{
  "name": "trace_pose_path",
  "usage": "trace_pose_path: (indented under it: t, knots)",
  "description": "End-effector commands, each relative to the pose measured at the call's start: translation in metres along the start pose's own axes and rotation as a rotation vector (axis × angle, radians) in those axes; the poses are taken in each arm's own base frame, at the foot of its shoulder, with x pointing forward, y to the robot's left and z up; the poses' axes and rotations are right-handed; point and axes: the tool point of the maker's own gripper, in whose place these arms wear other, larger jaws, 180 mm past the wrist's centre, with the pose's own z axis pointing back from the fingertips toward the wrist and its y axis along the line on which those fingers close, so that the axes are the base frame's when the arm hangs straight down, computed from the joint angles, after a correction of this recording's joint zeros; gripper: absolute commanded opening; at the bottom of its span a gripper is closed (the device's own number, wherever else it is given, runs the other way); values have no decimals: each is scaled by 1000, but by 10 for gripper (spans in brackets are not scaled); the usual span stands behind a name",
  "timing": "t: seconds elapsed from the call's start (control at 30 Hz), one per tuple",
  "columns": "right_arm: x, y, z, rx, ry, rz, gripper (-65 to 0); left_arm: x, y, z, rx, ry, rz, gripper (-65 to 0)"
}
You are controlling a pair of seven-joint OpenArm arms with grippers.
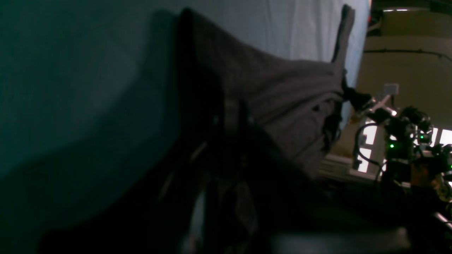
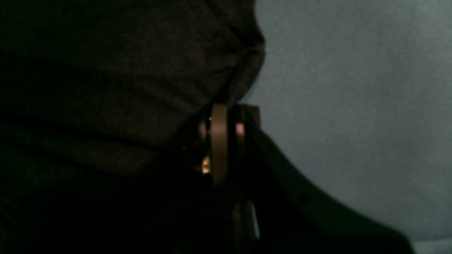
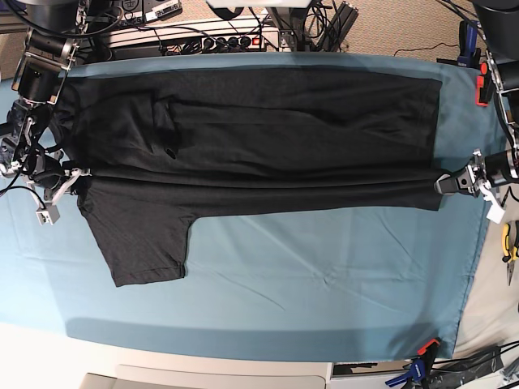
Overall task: Fold the T-shirt properly
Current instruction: 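Lift both held corners and fold the shirt over lengthwise, then open the right gripper and move it to the protruding sleeve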
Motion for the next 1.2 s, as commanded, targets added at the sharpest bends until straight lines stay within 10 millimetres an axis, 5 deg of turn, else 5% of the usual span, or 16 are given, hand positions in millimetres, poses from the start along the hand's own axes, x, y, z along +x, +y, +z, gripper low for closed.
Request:
trace_pose_path:
  t: [0.0, 0.13, 0.27, 0.33, 0.43, 0.67, 0.93, 1.03, 1.17]
  knots:
    - [6, -16, 12, -45, 9, 20, -650, 19, -7, 13, -8, -45, -36, -650]
    - [6, -17, 12, -51, 11, 24, -650, 15, -4, 13, -4, -42, -29, -650]
    - [1, -23, 12, -84, 42, 49, -641, 17, -4, 13, -4, -53, -29, -482]
    - [1, -24, 12, -86, 41, 51, -554, 18, -4, 13, -4, -61, -28, -438]
    - [4, -24, 12, -86, 24, 51, -462, 20, -4, 13, -4, -69, -29, -430]
    - [16, -26, 13, -102, -39, 59, -459, 25, -11, 13, -10, -71, -63, -430]
    - [54, -33, 23, -122, -223, 40, -458, 39, -30, 13, -25, -86, -152, -430]
    - [70, -37, 28, -140, -256, 40, -406, 41, -34, 13, -28, -87, -167, -430]
    - [107, -61, 45, -272, -373, -4, -385, 41, -34, 13, -28, -87, -167, -430]
